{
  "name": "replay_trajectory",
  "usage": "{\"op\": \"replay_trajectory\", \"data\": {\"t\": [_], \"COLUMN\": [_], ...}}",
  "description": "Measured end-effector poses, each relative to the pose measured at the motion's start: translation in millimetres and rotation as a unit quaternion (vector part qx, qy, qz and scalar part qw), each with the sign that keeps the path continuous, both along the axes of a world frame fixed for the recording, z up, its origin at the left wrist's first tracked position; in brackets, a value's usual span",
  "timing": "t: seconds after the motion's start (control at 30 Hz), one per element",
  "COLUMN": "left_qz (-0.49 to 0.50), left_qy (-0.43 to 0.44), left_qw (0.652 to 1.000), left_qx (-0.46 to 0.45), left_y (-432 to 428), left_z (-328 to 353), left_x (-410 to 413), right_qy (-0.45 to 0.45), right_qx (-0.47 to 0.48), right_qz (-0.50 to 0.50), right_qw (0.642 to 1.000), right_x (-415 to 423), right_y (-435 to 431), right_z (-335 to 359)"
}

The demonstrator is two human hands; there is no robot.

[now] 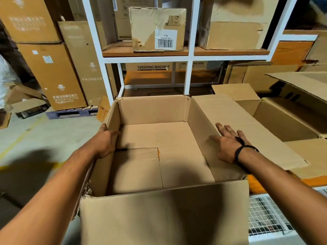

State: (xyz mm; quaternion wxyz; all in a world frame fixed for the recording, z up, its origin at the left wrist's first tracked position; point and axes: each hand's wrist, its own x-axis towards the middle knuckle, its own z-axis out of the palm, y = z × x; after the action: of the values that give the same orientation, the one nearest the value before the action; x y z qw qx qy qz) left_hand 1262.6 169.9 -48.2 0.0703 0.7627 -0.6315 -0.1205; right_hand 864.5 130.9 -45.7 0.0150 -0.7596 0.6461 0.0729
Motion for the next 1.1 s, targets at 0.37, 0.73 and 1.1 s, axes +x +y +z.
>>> {"op": "replay_trajectory", "data": {"t": [0.37,0.73,1.1], "left_qz": [-0.016,-0.012,-0.21], "left_qy": [0.038,0.059,0.018], "left_qw": [0.999,0.998,0.977], "left_qx": [-0.026,-0.032,0.014], "left_y": [12,14,31], "left_z": [5,3,46], "left_x": [-13,-11,-78], "right_qy": [0.012,0.006,-0.083], "right_qx": [0.007,-0.012,-0.176], "right_qz": [-0.01,-0.019,-0.001], "right_qw": [1.0,1.0,0.981], "right_x": [-4,-5,8], "right_y": [1,-2,23], "right_z": [4,-3,11]}}
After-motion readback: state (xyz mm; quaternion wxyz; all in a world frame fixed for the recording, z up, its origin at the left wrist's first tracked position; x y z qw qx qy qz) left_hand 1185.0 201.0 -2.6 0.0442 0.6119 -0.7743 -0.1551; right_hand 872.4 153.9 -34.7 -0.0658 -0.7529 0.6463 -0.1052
